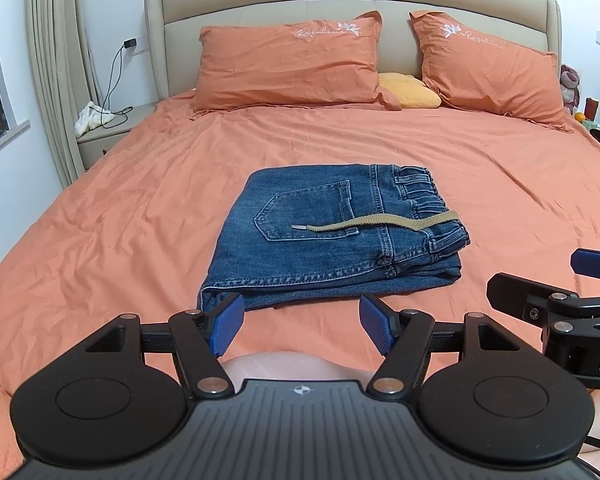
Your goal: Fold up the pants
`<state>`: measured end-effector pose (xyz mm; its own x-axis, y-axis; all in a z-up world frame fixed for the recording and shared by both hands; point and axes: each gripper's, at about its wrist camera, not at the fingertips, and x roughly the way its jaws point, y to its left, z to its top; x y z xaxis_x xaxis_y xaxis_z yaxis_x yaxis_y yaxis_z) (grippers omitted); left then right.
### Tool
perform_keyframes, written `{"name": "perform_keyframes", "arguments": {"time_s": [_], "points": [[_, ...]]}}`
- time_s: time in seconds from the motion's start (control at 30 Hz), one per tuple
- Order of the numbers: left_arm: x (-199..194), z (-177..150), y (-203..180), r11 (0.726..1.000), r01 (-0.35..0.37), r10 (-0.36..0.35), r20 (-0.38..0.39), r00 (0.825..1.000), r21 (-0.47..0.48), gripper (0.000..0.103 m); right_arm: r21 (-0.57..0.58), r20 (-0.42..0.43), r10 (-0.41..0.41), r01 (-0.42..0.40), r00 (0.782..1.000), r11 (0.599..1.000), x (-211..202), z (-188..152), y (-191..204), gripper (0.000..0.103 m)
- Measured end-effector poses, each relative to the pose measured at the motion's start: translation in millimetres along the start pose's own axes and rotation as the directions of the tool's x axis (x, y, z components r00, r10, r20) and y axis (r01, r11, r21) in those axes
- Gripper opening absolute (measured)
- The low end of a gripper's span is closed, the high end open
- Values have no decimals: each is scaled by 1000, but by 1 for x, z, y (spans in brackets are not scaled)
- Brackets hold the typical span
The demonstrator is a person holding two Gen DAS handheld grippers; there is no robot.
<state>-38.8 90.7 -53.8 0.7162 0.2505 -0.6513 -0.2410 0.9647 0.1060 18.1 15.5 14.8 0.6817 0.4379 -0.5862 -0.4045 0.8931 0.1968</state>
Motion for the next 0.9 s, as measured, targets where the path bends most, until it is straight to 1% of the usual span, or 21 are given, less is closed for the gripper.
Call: {"name": "perform_keyframes", "arguments": {"time_s": [0.27, 0.9], "points": [[-2, 0, 0, 1000, -3, 3, 9, 1000, 17, 77, -6, 9, 1, -1, 1000, 1000, -2, 2, 2, 97], [-5, 0, 1, 1000, 2, -2, 19, 1000, 14, 77, -8, 10, 1, -1, 1000, 1000, -4, 1, 4, 97]]}}
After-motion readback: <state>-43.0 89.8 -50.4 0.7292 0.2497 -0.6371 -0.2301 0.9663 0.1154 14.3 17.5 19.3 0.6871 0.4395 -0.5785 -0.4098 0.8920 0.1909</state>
